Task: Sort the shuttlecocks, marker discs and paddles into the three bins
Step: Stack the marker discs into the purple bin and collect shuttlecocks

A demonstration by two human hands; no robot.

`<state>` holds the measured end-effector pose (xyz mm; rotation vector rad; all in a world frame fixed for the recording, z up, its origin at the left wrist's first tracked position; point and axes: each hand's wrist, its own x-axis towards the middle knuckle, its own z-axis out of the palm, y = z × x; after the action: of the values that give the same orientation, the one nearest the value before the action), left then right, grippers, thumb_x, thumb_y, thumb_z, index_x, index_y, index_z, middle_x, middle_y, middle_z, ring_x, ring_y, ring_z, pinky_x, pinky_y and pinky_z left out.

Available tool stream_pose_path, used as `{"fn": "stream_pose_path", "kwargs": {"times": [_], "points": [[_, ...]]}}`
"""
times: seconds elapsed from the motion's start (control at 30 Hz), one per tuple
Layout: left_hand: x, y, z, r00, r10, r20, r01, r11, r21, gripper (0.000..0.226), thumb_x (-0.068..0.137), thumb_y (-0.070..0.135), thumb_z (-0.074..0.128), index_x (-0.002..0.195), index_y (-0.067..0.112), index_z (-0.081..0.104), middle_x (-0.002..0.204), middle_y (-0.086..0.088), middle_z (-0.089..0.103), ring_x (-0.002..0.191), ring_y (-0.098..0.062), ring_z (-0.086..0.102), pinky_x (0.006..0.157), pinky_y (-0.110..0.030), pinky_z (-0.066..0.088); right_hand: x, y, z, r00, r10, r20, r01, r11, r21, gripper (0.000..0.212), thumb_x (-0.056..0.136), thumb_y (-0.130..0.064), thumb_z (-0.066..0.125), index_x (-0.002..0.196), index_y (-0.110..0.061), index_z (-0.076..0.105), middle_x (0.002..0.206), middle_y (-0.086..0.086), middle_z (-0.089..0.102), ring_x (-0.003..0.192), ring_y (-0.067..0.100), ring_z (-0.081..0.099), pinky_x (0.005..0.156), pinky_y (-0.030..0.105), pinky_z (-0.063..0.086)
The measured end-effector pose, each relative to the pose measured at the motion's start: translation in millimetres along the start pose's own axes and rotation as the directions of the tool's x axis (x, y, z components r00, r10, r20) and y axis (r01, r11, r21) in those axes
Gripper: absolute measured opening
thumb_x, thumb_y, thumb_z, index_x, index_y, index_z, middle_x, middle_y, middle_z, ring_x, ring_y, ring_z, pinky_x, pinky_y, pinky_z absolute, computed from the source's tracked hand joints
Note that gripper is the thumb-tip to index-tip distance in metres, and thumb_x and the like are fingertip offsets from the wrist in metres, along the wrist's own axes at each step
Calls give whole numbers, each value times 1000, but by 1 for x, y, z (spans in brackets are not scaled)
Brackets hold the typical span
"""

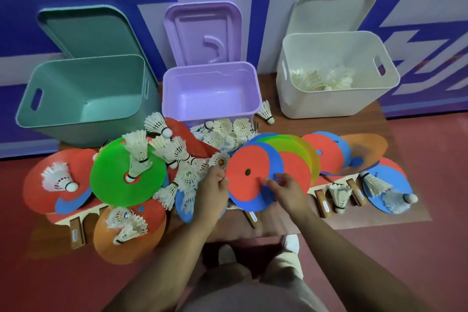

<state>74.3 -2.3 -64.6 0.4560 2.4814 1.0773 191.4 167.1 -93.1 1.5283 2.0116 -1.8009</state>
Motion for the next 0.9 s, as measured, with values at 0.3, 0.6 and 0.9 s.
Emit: {"fn": "stream_pose_path", "kwargs": {"times": [0.3, 0.6, 0.9], "points": [[5, -1, -1, 992, -123, 32, 127, 956, -266, 20, 95, 11, 55, 86, 27, 47, 81, -6, 62, 84, -25, 64, 73, -49, 55, -2, -25, -2, 951, -175, -255, 140, 979, -149, 46, 80, -33, 76, 113, -7, 58, 103, 9, 55, 94, 20, 52, 80, 30, 45], [11, 8, -10, 982, -178, 71, 191, 895, -404, 12, 92, 25, 60, 90, 22, 48, 96, 0, 66, 88, -17, 66, 73, -48, 58, -23, -62, -30, 950, -309, -54, 311, 949, 43, 21, 94, -10, 59, 99, -30, 65, 96, -9, 72, 93, 14, 68, 84, 34, 54], [31, 42, -25, 974, -33, -226, -5, 986, -167, 24, 91, 25, 66, 86, 10, 48, 66, -4, 57, 61, -22, 53, 54, -33, 42, -39, -89, -24, 843, -511, -168, 478, 855, -202, 15, 99, -18, 49, 104, -25, 62, 76, -15, 62, 70, -8, 57, 60, 16, 40]]}}
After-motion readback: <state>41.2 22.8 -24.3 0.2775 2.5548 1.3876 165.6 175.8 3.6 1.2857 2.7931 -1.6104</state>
